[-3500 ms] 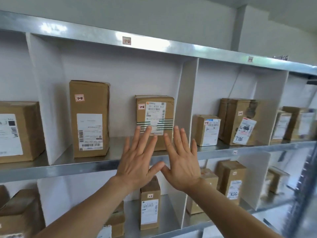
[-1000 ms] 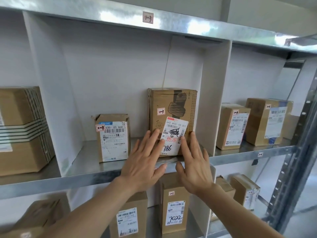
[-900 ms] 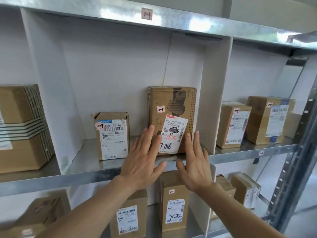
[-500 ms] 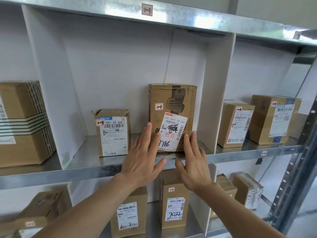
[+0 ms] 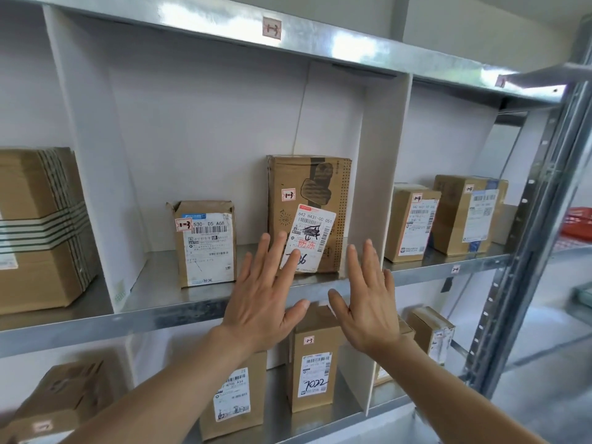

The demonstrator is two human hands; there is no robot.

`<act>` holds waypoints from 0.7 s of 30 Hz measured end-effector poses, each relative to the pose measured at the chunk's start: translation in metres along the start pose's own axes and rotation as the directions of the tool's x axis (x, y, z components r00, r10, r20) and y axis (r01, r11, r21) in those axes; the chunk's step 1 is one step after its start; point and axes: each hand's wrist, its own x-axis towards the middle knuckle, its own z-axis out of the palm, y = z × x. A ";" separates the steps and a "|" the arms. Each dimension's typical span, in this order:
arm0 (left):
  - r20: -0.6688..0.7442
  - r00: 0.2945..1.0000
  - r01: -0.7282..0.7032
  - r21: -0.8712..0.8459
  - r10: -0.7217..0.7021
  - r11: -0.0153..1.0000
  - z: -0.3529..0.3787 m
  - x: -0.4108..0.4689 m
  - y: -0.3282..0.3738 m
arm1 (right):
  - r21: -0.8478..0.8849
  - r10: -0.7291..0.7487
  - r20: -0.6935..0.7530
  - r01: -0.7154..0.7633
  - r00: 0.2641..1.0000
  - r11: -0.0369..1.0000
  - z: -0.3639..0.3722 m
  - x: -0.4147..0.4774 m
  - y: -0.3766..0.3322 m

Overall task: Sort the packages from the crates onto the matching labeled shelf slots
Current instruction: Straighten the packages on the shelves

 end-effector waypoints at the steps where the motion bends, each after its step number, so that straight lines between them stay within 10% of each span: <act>1: 0.001 1.000 -0.016 -0.006 0.016 1.000 -0.002 -0.002 0.000 | -0.024 0.019 -0.007 -0.019 1.000 1.000 -0.005 -0.003 -0.001; 21: -0.088 0.977 -0.209 -0.253 0.193 0.945 -0.018 0.016 0.093 | -0.223 0.245 -0.132 -0.270 0.960 0.937 -0.131 -0.081 0.027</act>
